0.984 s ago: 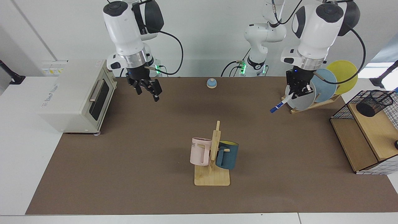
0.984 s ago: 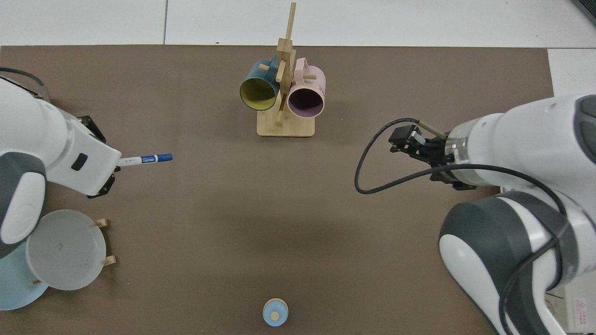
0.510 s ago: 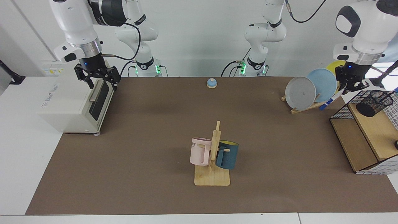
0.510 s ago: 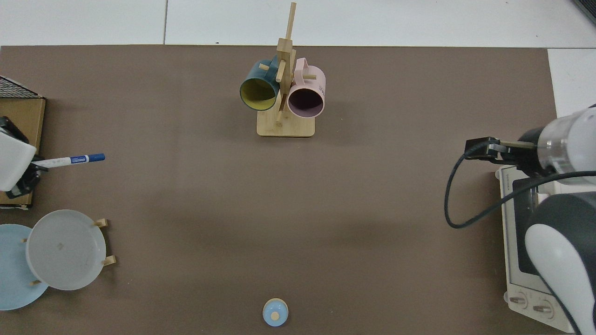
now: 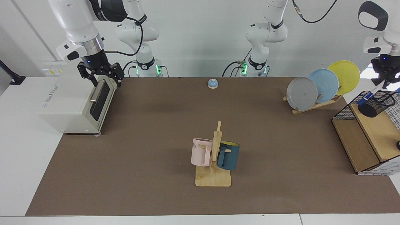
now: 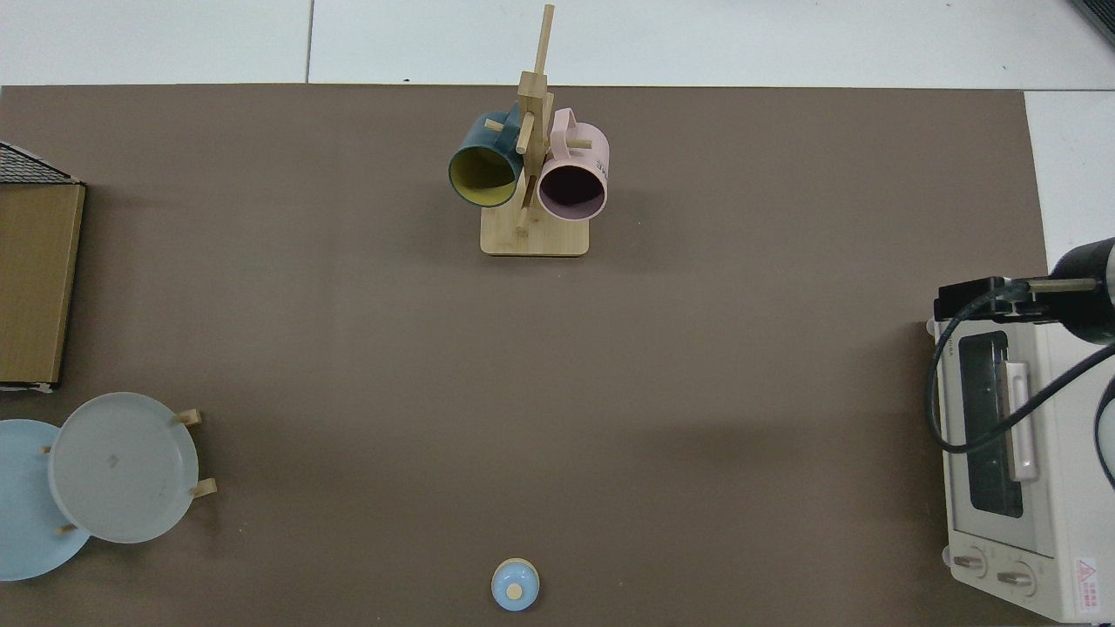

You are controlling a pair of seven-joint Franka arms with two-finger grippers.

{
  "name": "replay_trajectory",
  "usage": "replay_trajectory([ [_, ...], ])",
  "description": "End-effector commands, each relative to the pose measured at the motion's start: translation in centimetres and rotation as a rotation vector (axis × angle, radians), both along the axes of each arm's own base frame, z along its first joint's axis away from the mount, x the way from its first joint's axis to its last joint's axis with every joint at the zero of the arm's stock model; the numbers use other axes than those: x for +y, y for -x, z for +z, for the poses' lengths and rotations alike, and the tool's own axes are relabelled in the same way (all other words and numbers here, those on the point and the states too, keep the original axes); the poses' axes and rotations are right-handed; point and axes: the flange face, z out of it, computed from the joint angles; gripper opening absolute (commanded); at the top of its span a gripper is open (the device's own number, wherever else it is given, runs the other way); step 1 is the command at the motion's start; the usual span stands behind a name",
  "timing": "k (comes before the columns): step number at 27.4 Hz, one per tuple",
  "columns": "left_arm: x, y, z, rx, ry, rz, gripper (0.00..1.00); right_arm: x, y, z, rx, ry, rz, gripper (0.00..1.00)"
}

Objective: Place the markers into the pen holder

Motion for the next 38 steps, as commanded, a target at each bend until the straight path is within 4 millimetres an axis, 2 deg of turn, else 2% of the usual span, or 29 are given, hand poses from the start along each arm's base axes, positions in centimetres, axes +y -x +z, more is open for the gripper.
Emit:
replay_trajectory([
  [1,2.8,-0.9,1.5,0.002,-0.116,-0.04,0.0,-1.2,-0.1,0.2,0.007,-0.009,0.008,1.0],
  [4,4.1,-0.6,2.0,-0.005,-0.155,-0.045,0.0,-1.0,-0.2,0.1,0.006,-0.019,0.011,1.0],
  [8,7.0,-0.1,2.0,-0.02,-0.197,-0.019,0.0,-0.6,-0.2,0.2,0.005,-0.019,0.017,1.0],
  [12,8.1,0.0,1.9,-0.03,-0.23,-0.023,0.0,-0.6,-0.2,0.2,0.005,-0.019,0.018,1.0],
  [26,7.8,-0.9,0.2,0.047,-0.282,-0.03,0.0,-0.6,-0.2,0.2,0.005,-0.019,0.017,1.0],
  [30,7.6,-2.3,-2.3,0.082,-0.276,-0.032,0.0,-0.6,-0.2,0.2,0.005,-0.019,0.018,1.0],
  [38,7.1,-2.6,-4.0,0.121,-0.266,-0.028,0.0,-0.6,-0.2,0.2,0.003,-0.019,0.018,1.0],
])
